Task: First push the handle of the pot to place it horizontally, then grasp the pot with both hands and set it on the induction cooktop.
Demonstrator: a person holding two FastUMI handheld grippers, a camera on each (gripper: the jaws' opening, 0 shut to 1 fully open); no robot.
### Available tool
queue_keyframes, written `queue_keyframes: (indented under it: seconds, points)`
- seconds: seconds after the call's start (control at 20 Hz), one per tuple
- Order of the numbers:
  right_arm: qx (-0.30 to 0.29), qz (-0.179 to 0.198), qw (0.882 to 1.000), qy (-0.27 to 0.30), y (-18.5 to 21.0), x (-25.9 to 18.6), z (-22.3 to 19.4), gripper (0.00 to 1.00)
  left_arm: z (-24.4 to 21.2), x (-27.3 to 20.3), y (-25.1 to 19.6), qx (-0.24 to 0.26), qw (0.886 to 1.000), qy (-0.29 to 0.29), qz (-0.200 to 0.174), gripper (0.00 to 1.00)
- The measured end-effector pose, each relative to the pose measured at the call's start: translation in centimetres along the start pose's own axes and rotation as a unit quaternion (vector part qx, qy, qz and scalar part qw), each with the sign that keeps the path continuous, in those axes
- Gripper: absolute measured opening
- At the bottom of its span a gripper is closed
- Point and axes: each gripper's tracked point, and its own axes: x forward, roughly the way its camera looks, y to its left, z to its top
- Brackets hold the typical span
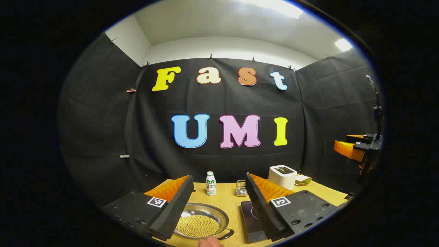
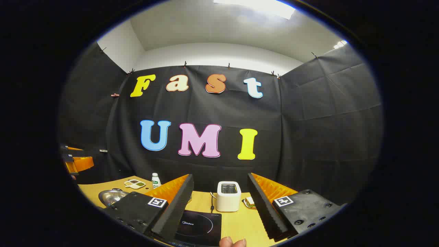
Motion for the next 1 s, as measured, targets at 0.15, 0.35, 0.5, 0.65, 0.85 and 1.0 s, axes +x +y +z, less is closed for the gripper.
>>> queue_keyframes:
  seconds: [0.15,0.35,0.5,0.65,0.85,1.0]
  points:
    - [0.003,0.003,1.0,0.005,0.2,0.1,-0.4,0.97,-0.4,0.0,0.7,0.001,1.0,0.003,0.004,0.95]
    - [0.008,0.003,1.0,0.009,0.4,0.3,-0.8,0.97,-0.5,-0.1,1.6,0.001,1.0,0.002,0.011,0.95]
    - [0.01,0.005,1.0,0.012,0.7,0.5,-1.1,0.97,-0.6,-0.2,1.9,0.003,1.0,0.001,0.012,0.95]
    - [0.008,0.01,1.0,0.011,1.0,0.3,-1.2,0.97,-0.4,-0.1,2.2,0.005,1.0,-0.002,0.014,0.95]
    - [0.008,0.015,1.0,-0.003,1.0,0.2,-0.7,0.97,-0.8,-0.4,1.8,0.012,1.0,0.004,0.011,0.95]
    - [0.02,0.012,1.0,-0.011,0.8,0.1,-0.4,0.97,-0.7,-0.7,1.6,0.023,1.0,0.003,0.006,0.95]
